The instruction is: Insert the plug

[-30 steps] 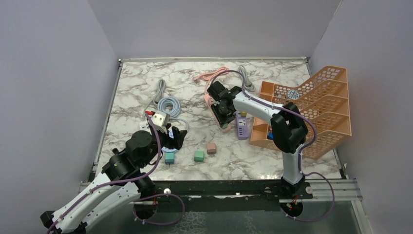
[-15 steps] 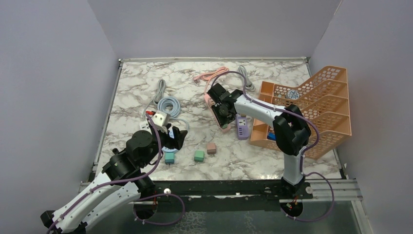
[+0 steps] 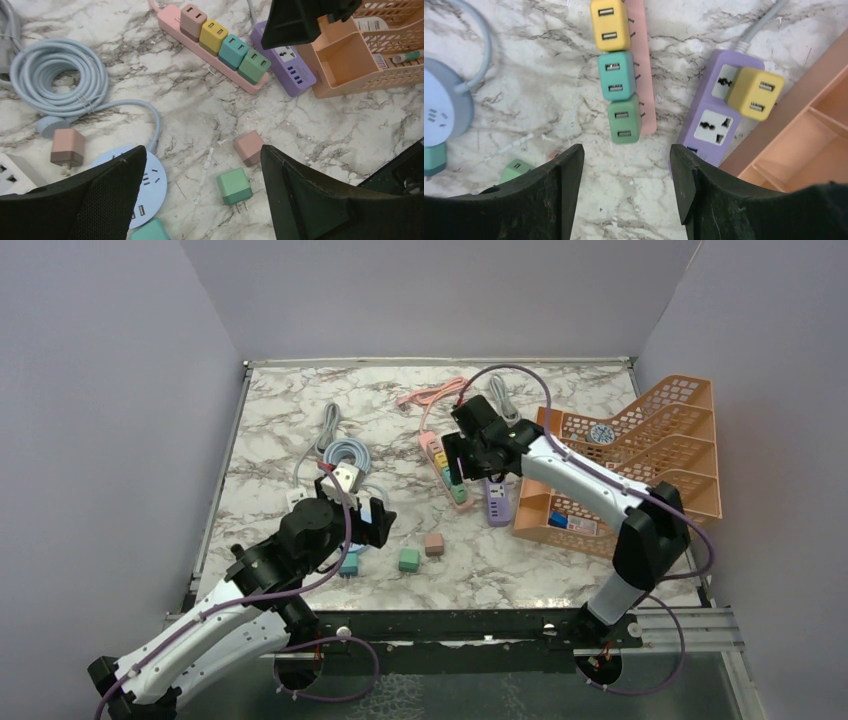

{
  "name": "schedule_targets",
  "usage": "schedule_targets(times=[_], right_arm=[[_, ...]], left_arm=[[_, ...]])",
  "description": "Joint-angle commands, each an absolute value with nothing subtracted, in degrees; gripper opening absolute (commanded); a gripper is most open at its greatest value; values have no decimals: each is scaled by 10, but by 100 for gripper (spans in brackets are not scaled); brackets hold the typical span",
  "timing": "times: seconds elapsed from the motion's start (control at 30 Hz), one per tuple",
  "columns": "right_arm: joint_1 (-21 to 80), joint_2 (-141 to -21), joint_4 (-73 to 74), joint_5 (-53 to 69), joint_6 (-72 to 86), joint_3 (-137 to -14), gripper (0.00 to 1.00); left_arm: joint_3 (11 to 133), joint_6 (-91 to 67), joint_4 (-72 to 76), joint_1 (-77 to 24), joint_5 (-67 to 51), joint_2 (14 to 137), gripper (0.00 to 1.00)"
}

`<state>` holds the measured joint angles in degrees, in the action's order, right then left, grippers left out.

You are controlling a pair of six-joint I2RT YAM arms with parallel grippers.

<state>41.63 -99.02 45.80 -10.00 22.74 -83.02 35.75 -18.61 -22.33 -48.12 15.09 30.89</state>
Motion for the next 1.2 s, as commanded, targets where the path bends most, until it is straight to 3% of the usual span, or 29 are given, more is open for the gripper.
schedule_targets(times=[0.0, 0.23, 0.43, 0.87, 1.1, 1.17], right_arm=[[418, -929, 425, -63, 263, -760, 64], [422, -833, 317, 36, 295, -615, 64], [436, -791, 253, 67, 347, -526, 64], [441, -743, 154, 101, 396, -408, 61], [441, -699, 113, 108, 417, -353, 61], [441, -687, 96, 114, 420, -338, 61]], left_arm=[[354, -255, -213, -483, 101, 343, 87], [354, -324, -199, -483, 8, 444, 80], [350, -362, -202, -483, 1, 537, 76], [351, -419, -212, -522, 2, 679, 81], [382, -418, -246, -545, 49, 757, 72], [395, -419, -250, -549, 54, 769, 63]])
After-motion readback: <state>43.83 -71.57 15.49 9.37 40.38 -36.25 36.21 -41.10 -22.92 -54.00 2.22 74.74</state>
